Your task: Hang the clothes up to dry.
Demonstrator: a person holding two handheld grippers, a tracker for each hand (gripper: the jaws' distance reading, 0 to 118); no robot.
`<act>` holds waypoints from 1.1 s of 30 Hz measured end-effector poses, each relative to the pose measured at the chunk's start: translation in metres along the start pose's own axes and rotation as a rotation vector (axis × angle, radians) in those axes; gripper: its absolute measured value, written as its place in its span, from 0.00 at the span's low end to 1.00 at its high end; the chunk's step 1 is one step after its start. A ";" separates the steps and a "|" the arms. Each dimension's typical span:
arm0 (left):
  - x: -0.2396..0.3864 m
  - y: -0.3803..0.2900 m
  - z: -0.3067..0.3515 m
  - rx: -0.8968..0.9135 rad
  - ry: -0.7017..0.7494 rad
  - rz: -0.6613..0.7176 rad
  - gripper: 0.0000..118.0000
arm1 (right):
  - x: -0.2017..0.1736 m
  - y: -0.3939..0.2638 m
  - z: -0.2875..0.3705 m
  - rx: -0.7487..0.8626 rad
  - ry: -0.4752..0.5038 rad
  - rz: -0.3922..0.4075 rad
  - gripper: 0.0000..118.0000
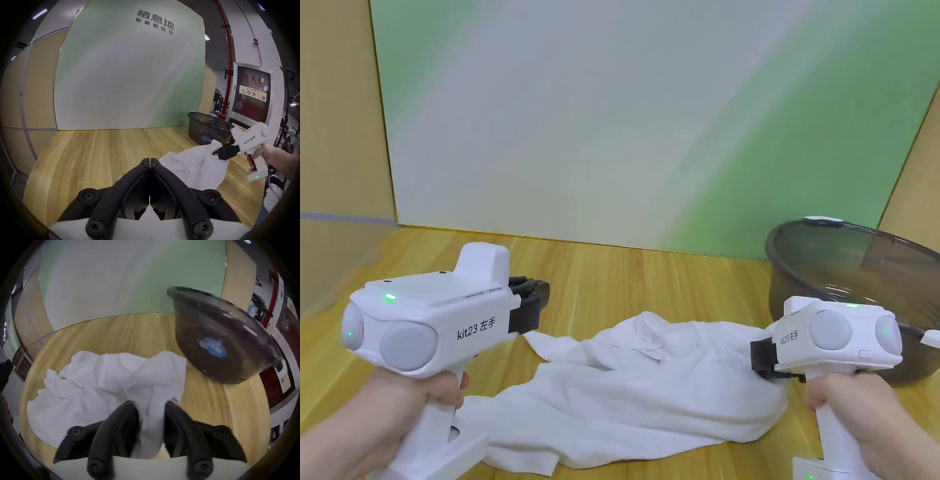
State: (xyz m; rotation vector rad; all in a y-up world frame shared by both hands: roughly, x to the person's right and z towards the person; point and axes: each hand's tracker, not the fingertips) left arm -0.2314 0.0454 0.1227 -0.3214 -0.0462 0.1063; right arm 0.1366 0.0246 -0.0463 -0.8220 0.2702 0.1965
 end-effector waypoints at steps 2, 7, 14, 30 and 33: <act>0.002 0.000 0.001 -0.009 0.020 -0.010 0.00 | -0.002 -0.002 0.018 0.062 -0.018 0.009 0.63; 0.005 0.003 0.003 -0.037 0.100 -0.024 0.00 | -0.014 -0.028 0.084 0.185 -0.023 -0.037 0.75; 0.009 -0.004 0.012 -0.074 0.154 -0.002 0.00 | -0.035 -0.079 0.096 0.199 0.074 -0.004 0.00; -0.005 0.015 -0.108 -0.494 0.259 0.087 0.60 | -0.039 -0.090 0.074 0.147 0.080 0.006 0.00; -0.006 0.003 -0.134 -0.585 0.283 0.156 0.60 | -0.039 -0.092 0.069 0.134 0.086 0.012 0.00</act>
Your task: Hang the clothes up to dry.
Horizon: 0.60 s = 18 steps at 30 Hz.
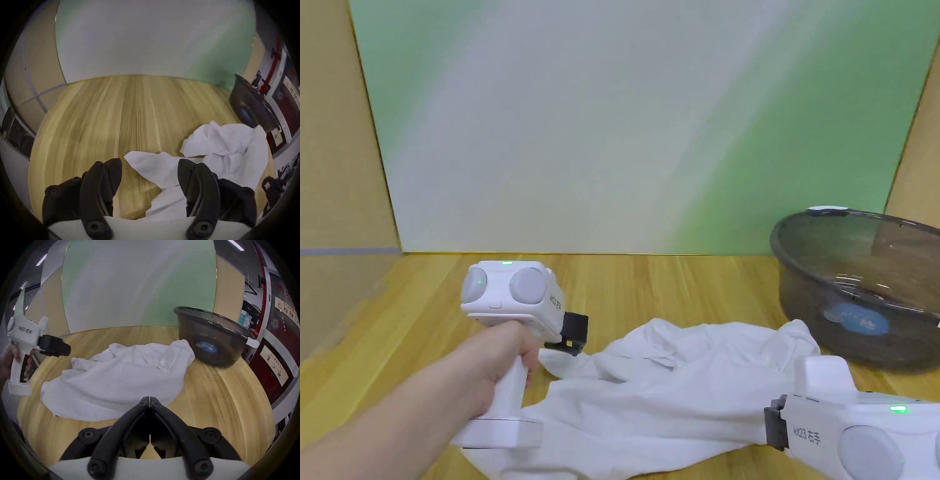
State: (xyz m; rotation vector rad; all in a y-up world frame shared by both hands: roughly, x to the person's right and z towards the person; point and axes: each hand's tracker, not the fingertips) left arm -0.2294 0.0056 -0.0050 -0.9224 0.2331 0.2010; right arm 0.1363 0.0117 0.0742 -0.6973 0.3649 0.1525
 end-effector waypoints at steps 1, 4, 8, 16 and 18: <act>0.000 0.000 -0.006 -0.012 0.004 0.014 0.60 | 0.001 -0.001 -0.002 -0.004 -0.001 0.001 0.00; 0.003 -0.001 -0.024 -0.048 0.009 0.014 0.57 | 0.005 -0.002 -0.005 -0.010 0.004 -0.006 0.00; 0.001 -0.006 -0.039 -0.076 0.063 0.021 0.53 | 0.011 -0.003 -0.009 -0.021 0.005 -0.018 0.00; 0.008 -0.012 -0.036 -0.042 0.090 0.036 0.52 | 0.019 -0.009 -0.014 -0.037 0.004 -0.037 0.00; 0.009 -0.008 -0.042 -0.039 0.095 0.037 0.52 | 0.021 -0.012 -0.014 -0.043 0.005 -0.039 0.00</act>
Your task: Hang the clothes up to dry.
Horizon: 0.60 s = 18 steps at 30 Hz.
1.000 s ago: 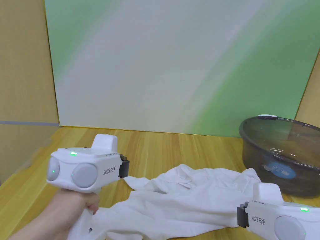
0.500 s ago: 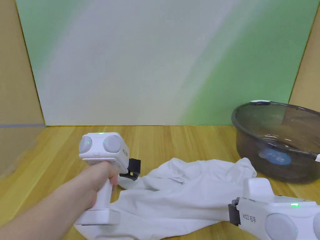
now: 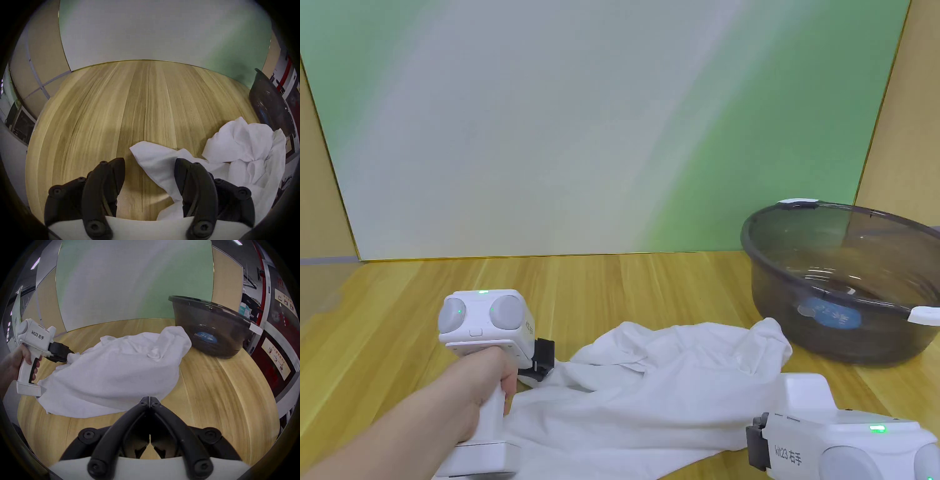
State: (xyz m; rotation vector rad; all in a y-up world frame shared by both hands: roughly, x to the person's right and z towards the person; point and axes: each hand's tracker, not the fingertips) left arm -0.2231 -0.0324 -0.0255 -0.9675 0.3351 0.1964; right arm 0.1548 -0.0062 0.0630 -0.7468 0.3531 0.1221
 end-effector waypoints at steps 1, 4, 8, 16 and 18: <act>0.002 0.001 0.000 0.001 0.003 -0.001 0.52 | -0.001 0.000 0.000 -0.002 -0.001 -0.002 0.00; 0.007 0.003 -0.003 0.008 0.021 -0.024 0.49 | 0.001 -0.002 -0.001 -0.008 -0.003 -0.004 0.00; 0.019 0.005 -0.003 0.033 -0.097 -0.046 0.02 | 0.006 -0.003 -0.005 -0.010 -0.003 -0.016 0.00; 0.007 0.009 -0.006 0.008 -0.077 -0.061 0.01 | 0.015 -0.004 -0.007 -0.016 -0.021 -0.036 0.00; 0.002 0.007 -0.006 0.010 -0.082 -0.048 0.01 | 0.018 0.001 -0.009 -0.013 -0.033 -0.043 0.07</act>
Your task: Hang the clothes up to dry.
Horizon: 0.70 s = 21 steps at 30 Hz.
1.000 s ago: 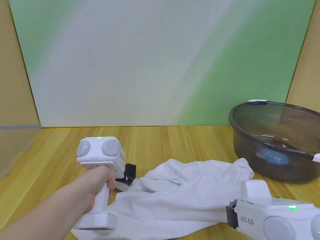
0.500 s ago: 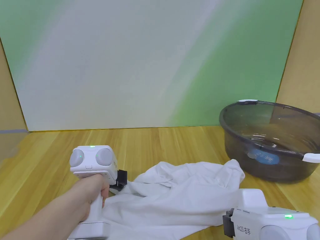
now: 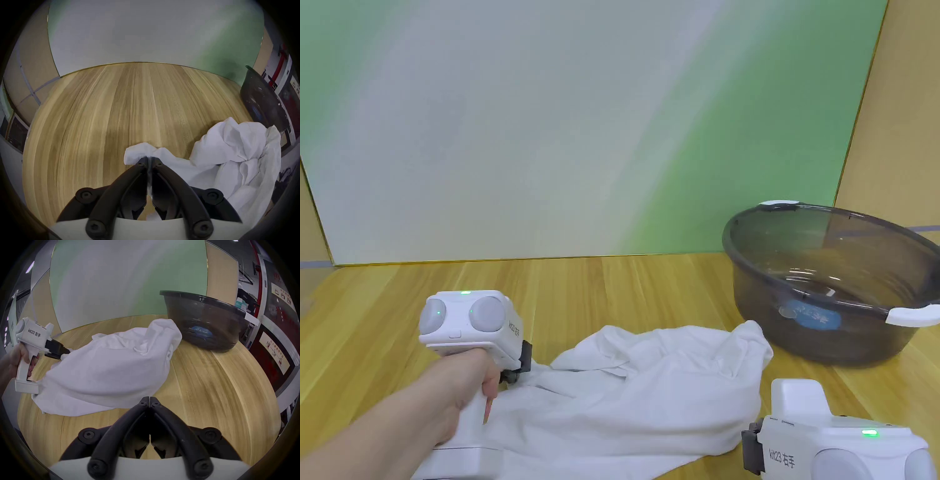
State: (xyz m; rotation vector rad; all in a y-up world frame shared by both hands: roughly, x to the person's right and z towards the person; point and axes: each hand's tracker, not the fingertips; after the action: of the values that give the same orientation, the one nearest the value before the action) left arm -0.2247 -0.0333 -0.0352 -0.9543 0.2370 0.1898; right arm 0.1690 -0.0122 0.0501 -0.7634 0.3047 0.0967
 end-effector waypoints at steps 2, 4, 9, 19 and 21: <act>-0.004 -0.003 0.000 0.014 0.012 0.002 0.01 | 0.005 0.011 0.001 0.011 -0.002 -0.026 0.54; -0.008 -0.005 0.001 0.011 0.000 0.010 0.01 | 0.009 0.029 0.003 0.007 -0.005 -0.047 0.81; -0.011 -0.006 0.001 0.009 -0.001 -0.007 0.01 | 0.013 0.090 -0.012 -0.004 -0.049 -0.026 0.82; -0.012 -0.008 0.004 0.004 -0.015 -0.017 0.01 | 0.006 0.147 -0.065 -0.097 -0.076 -0.032 0.63; -0.012 -0.008 0.004 0.001 -0.013 -0.016 0.01 | 0.007 0.147 -0.074 -0.127 -0.060 -0.042 0.11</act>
State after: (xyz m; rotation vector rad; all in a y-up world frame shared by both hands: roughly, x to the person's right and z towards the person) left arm -0.2331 -0.0353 -0.0230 -0.9531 0.2175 0.1810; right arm 0.1297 0.0427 -0.1002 -0.8912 0.2273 0.1002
